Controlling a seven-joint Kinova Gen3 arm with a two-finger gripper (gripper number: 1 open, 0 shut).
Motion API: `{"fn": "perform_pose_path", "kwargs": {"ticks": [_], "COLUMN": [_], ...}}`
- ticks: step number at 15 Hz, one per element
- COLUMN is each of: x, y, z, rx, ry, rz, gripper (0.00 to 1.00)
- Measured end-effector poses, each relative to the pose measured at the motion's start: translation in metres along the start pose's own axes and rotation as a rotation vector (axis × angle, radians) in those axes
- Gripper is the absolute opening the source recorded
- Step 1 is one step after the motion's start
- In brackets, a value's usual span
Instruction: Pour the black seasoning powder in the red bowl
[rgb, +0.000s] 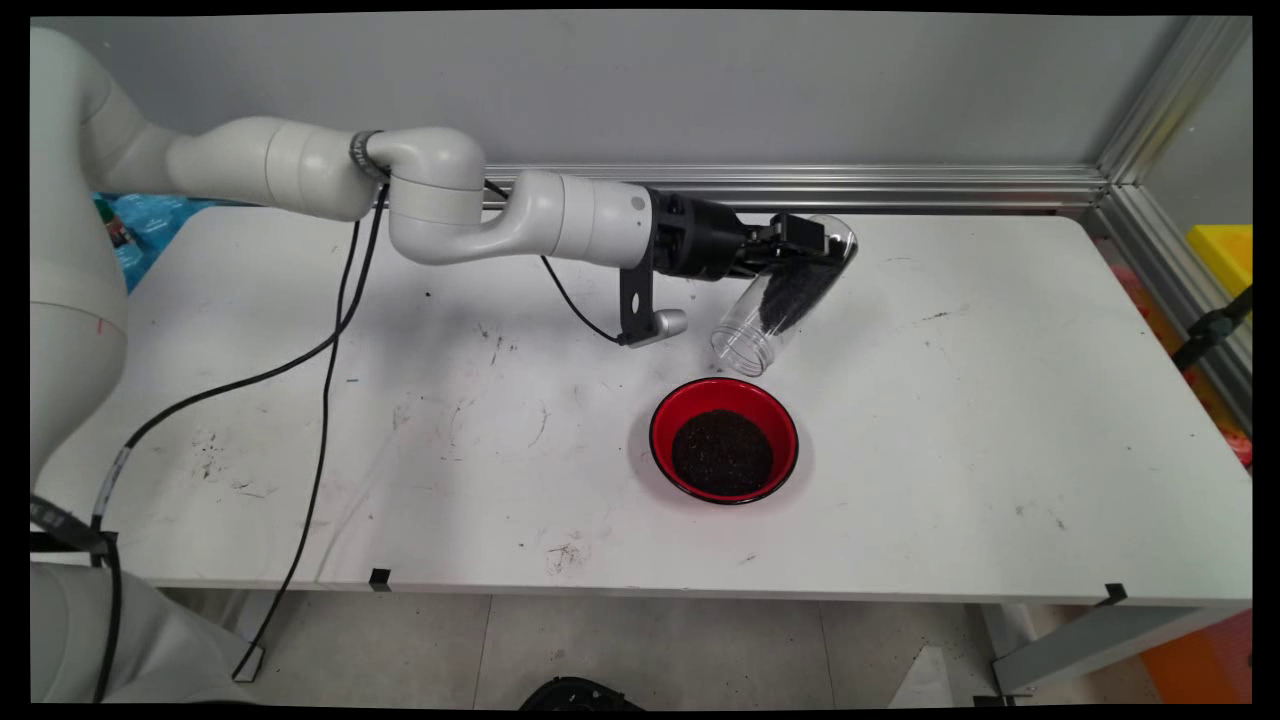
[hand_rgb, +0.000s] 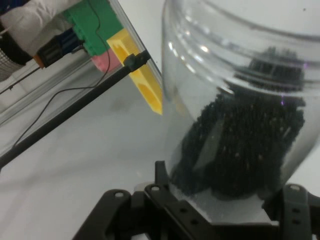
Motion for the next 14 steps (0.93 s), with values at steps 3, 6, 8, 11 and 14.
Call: {"fn": "perform_pose_path", "kwargs": {"ticks": [3, 6, 8, 11, 14], "x": [0.004, 0.008, 0.011, 0.014, 0.017], "y": [0.000, 0.000, -0.001, -0.001, -0.001], "z": [0.003, 0.005, 0.007, 0.010, 0.010], "rx": [0.009, 0.018, 0.025, 0.034, 0.041], "ry": [-0.011, -0.021, -0.029, -0.039, -0.046], "rz": [0.013, 0.026, 0.034, 0.046, 0.059], "gripper": [0.00, 0.00, 0.00, 0.00, 0.00]}}
